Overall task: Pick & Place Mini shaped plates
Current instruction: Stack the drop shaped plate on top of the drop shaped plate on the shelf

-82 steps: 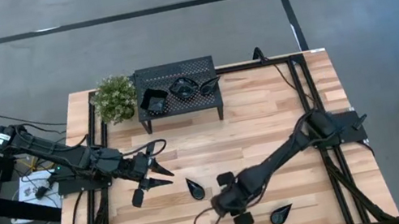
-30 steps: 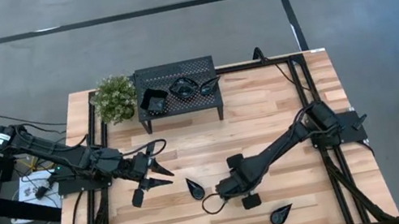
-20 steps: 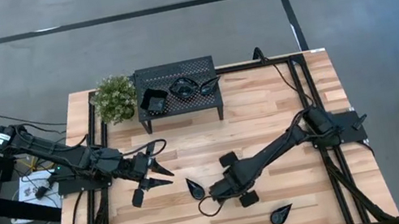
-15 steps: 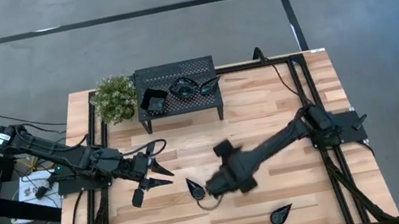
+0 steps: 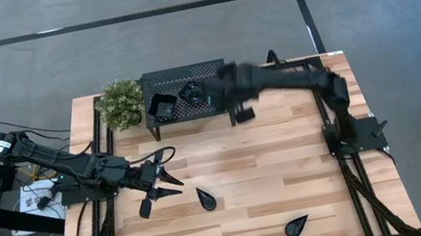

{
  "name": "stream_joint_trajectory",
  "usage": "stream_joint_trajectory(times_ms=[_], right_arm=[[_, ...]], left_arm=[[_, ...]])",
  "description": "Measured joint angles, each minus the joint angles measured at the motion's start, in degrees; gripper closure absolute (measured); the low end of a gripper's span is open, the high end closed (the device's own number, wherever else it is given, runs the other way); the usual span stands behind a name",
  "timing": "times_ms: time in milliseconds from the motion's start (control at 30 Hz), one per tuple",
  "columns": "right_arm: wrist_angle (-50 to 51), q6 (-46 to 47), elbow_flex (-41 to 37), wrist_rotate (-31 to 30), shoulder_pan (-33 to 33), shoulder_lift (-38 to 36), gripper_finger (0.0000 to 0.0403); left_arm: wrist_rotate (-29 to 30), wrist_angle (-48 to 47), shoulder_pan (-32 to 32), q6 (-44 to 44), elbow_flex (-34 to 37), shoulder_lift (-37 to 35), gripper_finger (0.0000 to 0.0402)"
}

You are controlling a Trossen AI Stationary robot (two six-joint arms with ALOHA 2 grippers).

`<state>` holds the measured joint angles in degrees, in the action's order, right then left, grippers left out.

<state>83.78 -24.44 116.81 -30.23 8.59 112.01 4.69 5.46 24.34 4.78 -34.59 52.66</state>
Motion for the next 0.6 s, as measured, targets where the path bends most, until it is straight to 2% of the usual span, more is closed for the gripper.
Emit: stream_joint_trajectory(times_ms=[133,367,600], right_arm=[[-4.7,-10.8,0.0,6.1,6.8,-0.4,0.0401],[-10.6,-22.8,0.0,18.5,10.6,1.9,0.0402],[-10.5,-23.3,0.0,20.0,10.1,1.9,0.0399]], left_arm=[[0.0,0.0,0.0,0.0,0.0,0.0,0.0302],[0.0,-0.1,0.0,0.0,0.0,0.0,0.0302],[0.0,-0.1,-0.1,0.0,0.0,0.0,0.0302]])
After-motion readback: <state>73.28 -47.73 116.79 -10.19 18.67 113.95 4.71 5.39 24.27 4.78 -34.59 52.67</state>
